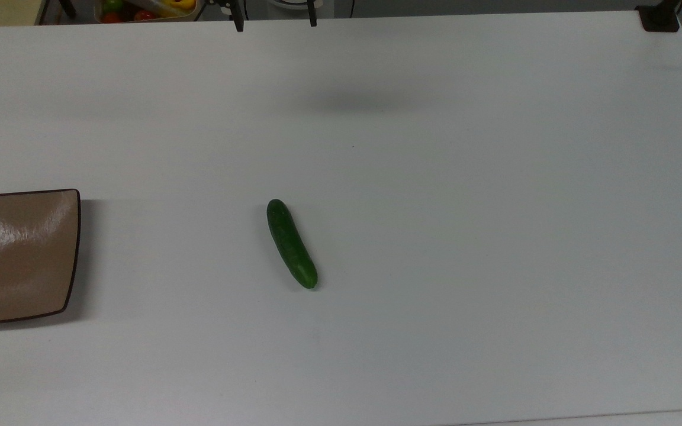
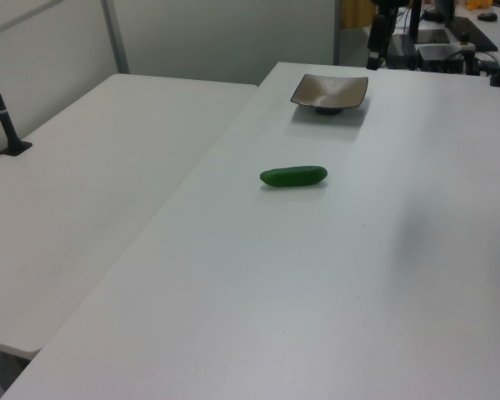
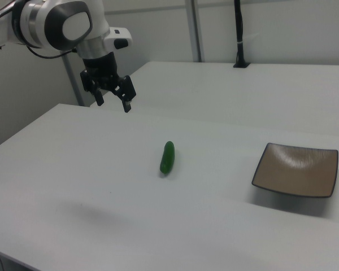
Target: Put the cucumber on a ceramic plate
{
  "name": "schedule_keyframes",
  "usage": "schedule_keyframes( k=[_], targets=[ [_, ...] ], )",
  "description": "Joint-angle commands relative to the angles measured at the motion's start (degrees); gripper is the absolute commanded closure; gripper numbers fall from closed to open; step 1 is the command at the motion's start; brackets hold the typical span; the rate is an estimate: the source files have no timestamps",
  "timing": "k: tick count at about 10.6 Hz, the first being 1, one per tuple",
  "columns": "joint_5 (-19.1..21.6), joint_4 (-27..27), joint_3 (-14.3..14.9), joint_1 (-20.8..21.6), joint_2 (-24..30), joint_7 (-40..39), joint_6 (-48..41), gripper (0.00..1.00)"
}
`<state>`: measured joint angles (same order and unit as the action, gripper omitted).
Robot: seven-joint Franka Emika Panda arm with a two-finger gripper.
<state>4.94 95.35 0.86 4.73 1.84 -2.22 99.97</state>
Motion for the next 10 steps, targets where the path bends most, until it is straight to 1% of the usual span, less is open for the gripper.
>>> schedule_keyframes(
  k=[1,8,10],
  targets=[
    [-0.19,0.81,-0.15,-0.24,0.71,-1.48,1.02,0.0],
    [-0.19,1.42,-0.15,-0.24,0.8,-0.95,0.93,0.0],
    [-0.11,1.68,-0.15,-0.33,0.45,-3.57,0.84,0.0]
  ],
)
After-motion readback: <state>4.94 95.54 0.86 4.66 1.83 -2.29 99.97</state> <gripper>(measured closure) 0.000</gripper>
